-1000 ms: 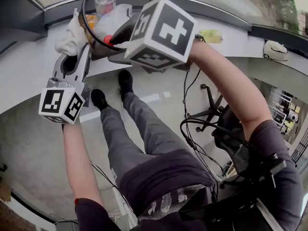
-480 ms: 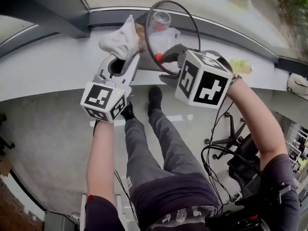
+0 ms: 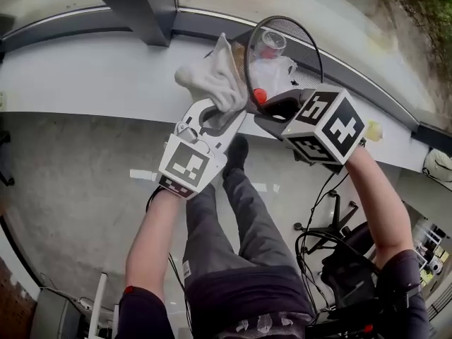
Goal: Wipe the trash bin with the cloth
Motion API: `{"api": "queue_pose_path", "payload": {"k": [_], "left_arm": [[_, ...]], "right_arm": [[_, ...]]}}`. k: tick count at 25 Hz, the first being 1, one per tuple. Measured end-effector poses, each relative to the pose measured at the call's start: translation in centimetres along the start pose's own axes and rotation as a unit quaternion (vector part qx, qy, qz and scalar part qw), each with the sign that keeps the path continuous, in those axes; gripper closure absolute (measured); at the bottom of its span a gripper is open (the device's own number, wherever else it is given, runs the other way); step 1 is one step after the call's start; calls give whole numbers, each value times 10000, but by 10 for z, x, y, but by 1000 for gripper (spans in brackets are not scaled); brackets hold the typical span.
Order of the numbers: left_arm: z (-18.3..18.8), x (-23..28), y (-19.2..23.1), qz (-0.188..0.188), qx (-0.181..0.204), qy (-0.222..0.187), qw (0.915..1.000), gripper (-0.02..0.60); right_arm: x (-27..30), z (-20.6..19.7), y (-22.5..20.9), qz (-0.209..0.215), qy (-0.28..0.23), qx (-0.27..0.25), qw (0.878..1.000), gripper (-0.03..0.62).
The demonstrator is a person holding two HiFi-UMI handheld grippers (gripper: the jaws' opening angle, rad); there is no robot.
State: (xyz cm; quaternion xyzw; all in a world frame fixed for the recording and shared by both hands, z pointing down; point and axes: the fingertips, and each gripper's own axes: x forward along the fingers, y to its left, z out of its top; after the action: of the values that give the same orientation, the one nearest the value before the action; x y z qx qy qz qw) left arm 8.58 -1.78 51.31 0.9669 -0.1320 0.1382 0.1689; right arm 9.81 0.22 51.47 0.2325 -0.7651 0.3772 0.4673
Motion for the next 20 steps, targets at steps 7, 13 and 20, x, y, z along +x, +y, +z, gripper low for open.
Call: {"api": "queue_pose_path", "payload": {"k": [7,13,20], "left_arm": [[-7,-6,-8,-159,-189,-161,9996,535],[-7,-5,9,-32,-443,-244,9987,534],[-3,-3,1,-167,-387,-273,9987,534]], "right_arm": [[6,27,0,705,-502,1376,9867,508],[-16,-5,8,147,-283,-563,9979,433],[4,-46,-40,-1714,1237,-3068,9280,472]]}}
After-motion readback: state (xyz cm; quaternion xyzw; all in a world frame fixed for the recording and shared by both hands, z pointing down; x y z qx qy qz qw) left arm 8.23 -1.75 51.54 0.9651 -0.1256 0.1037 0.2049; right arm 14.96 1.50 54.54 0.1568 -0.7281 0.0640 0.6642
